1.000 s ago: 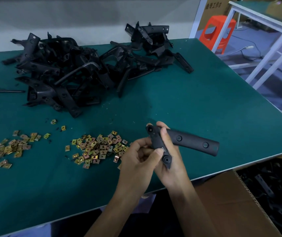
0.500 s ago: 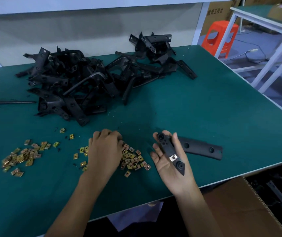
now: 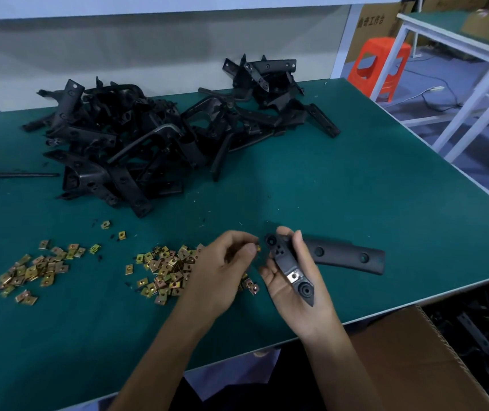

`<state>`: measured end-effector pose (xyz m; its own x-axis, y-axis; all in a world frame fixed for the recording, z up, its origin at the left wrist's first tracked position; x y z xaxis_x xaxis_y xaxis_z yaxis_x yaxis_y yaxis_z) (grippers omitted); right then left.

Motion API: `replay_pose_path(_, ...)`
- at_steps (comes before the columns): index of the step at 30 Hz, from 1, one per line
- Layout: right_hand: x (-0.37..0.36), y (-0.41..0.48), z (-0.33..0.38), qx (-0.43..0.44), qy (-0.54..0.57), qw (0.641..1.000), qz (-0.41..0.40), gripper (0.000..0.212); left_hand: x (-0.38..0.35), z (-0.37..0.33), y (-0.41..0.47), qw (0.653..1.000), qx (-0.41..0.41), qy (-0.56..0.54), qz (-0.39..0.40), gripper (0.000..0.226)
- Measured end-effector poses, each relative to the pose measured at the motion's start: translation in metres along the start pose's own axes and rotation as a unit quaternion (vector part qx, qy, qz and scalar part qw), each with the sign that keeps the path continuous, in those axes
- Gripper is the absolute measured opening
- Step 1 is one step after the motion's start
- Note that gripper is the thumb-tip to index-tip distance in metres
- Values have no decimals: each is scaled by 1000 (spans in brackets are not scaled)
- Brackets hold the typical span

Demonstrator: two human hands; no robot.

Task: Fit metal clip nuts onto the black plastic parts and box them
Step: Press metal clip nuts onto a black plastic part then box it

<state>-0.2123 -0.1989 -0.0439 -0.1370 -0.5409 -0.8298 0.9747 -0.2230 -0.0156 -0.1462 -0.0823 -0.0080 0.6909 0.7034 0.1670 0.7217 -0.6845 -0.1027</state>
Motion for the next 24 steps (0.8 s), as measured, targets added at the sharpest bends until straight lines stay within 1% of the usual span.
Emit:
replay_pose_path(3,0,0,0,4,0,1000,0,28,-13,4,-4,994,14,-111,4,24)
replay_pose_path(5,0,0,0,4,2,1000,1,28,-17,5,-6,981,15,-193,9,24)
replay_pose_path(8,2,-1,-1,6,4,1000,2,28,-20,5,-8,961,27,-275,-1,15)
replay_pose_path(11,3,-1,-1,6,-4,1000,8,27,-23,5,-9,951,42,-306,-16,21)
replay_pose_path(14,4,0,-1,9,-8,1000,7,27,-25,4,-9,945,49,-322,-22,21)
replay_pose_path(20,9,-1,-1,19,-14,1000,-14,25,-30,3,-10,948,54,-313,-13,21)
replay_pose_path(24,7,0,0,28,-28,999,-15,21,-24,0,-9,953,58,-298,4,28)
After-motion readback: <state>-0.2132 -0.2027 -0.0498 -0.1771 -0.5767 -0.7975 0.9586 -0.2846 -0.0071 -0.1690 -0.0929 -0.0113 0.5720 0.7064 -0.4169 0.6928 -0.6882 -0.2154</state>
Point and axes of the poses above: each hand's wrist, its own y-axis towards the middle knuckle, its own x-axis out of the back of the hand, z = x × y, the point moved 6 cm from there along y, towards the middle knuckle, and after that the axes turned 13 degrees about z, right-handed, at the moved point
